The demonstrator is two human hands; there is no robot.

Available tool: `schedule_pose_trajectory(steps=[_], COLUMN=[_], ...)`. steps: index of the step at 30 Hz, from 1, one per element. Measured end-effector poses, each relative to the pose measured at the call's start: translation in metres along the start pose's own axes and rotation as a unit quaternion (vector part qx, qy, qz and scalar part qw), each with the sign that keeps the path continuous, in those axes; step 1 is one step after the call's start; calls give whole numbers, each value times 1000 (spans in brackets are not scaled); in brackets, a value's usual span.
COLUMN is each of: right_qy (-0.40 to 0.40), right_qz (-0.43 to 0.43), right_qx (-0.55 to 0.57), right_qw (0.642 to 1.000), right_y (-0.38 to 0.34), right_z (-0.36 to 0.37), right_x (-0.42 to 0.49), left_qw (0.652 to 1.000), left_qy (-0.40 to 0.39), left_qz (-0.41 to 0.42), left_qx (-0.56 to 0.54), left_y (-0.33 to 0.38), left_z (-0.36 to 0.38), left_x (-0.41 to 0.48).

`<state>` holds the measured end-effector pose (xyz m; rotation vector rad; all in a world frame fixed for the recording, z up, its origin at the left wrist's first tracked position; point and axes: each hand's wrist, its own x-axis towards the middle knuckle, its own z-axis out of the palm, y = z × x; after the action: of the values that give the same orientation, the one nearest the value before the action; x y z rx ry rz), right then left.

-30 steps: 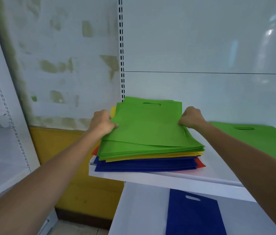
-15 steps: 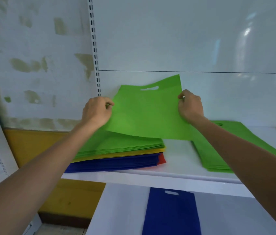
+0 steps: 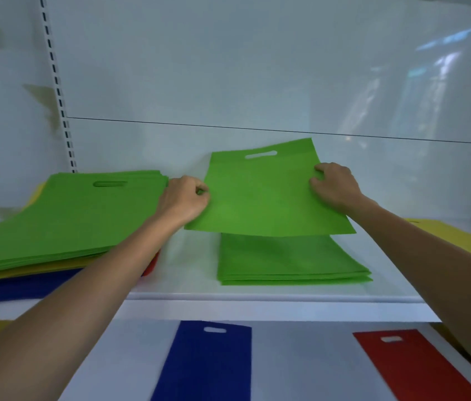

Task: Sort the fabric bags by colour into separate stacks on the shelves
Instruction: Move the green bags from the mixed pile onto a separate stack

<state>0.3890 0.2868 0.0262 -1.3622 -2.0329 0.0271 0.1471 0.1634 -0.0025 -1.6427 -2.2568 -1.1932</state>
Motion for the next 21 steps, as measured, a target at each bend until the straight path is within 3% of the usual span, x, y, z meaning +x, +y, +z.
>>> schedule_pose_trajectory(steps=[9, 14, 17, 21], right_qy=[-164, -282, -294, -228], right_qz=[49, 59, 67, 51], right_qx=[-37, -111, -126, -121], right_qw=[984, 951, 945, 965], right_y=[66, 87, 102, 83], right_z=[31, 58, 72, 63], right_x=[-14, -16, -9, -9], left_qw=[990, 976, 974, 976], left_qy=[-109, -158, -163, -146], left_qz=[-34, -51, -50, -45], left_qx=[78, 141, 148, 153], left_y=[17, 12, 11, 9], left_z=[58, 68, 69, 56], left_x=[-35, -44, -43, -31])
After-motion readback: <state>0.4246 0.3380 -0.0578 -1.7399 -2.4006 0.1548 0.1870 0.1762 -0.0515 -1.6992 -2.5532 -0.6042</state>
